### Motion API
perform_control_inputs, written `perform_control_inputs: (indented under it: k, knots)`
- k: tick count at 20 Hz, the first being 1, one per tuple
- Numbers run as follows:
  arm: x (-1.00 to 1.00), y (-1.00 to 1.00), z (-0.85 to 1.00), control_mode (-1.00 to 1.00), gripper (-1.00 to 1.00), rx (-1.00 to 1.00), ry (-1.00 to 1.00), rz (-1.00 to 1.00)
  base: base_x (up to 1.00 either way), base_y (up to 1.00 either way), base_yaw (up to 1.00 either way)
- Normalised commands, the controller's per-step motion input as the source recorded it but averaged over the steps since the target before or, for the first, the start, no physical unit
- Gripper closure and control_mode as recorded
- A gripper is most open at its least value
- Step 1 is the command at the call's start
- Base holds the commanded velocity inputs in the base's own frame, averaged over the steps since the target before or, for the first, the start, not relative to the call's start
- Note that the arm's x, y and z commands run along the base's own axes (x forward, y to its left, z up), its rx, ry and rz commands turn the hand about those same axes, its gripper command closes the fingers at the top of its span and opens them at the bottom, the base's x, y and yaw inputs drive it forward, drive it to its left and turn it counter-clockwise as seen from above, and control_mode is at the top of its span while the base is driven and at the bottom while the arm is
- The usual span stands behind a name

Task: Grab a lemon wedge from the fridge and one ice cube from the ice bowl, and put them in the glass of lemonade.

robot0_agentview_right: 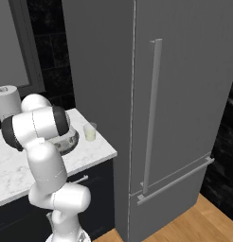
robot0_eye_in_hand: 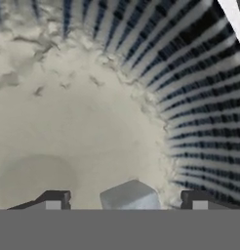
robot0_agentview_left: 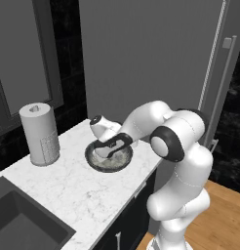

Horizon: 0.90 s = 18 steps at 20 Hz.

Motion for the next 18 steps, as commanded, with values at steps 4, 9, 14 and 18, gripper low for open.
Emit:
perform_control_inputs:
  k: [4,9,14,18]
  knots:
    - [0.00,-0.12,-0.32,-1.00,-1.00,0.00,0.00,0.00,0.00,0.00,0.00]
    - [-0.11,-0.09,-0.30,-1.00,-1.00,-0.01,0.00,0.00,0.00,0.00,0.00]
    - [-0.42,-0.27,-0.28,-1.00,-1.00,0.00,0.00,0.00,0.00,0.00,0.00]
    - [-0.51,-0.19,-0.21,-1.00,-1.00,0.00,0.00,0.00,0.00,0.00,0.00]
